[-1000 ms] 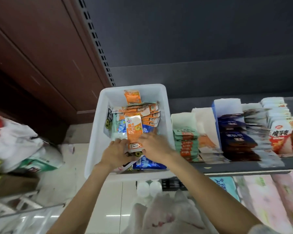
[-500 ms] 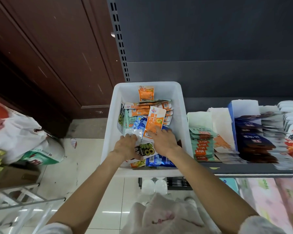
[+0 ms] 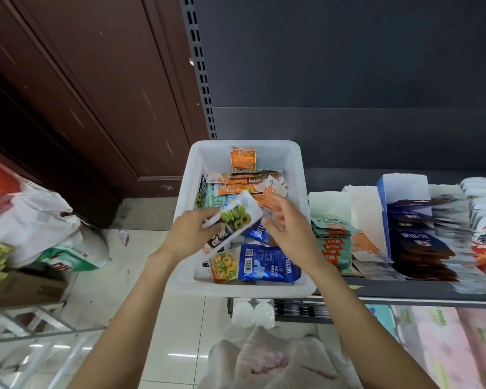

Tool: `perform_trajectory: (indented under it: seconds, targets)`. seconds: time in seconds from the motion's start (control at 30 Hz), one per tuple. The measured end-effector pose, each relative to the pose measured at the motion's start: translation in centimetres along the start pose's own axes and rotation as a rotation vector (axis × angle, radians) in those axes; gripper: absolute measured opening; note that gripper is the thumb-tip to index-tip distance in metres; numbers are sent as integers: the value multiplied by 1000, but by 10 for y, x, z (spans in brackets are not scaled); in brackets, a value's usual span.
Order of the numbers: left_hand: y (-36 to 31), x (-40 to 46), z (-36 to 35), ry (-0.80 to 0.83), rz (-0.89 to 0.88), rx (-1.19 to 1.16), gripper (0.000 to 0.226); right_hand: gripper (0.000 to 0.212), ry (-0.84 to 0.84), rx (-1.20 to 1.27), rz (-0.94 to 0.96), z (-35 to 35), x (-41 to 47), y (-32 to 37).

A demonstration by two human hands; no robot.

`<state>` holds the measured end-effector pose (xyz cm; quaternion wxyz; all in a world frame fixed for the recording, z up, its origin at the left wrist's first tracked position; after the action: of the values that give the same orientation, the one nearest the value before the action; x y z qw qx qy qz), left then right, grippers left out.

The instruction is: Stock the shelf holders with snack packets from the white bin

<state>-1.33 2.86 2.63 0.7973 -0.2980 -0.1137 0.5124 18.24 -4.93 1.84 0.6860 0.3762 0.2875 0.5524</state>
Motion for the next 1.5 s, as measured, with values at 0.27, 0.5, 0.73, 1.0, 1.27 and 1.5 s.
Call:
perform_trajectory:
  seconds: [0.27, 0.5, 0.73, 1.0, 1.27, 1.5]
  targets:
    - [-74, -5, -21, -262, 224, -1052, 26, 31, -24, 725, -337, 19, -21, 13]
    - [-131, -2, -50, -128, 144, -690, 26, 4, -576, 552, -182, 96, -42, -10]
    - [-254, 28, -75, -246, -737, -305, 26, 19, -849, -293, 115, 222, -86, -49]
    - [-356, 98, -147, -139, -882, -120, 17, 15, -915, -591, 207, 320, -81, -86]
    - [-339, 121, -199, -14, -615, -91, 17, 16, -631, -735, 197, 324, -41, -124]
    - [-328, 122, -200, -56, -723, 232, 26, 25, -378, -927, 224, 315, -10, -136]
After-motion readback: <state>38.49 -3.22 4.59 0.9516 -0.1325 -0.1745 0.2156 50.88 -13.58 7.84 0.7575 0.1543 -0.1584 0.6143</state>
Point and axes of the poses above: each hand's wrist, its own x-axis towards the middle knuckle, its own z-axis out of the back of the hand, y = z × x, the point moved 2 cm from there along x, towards the middle knuckle, and after that the axes turned 3 degrees about -y, right-handed, at the moved point
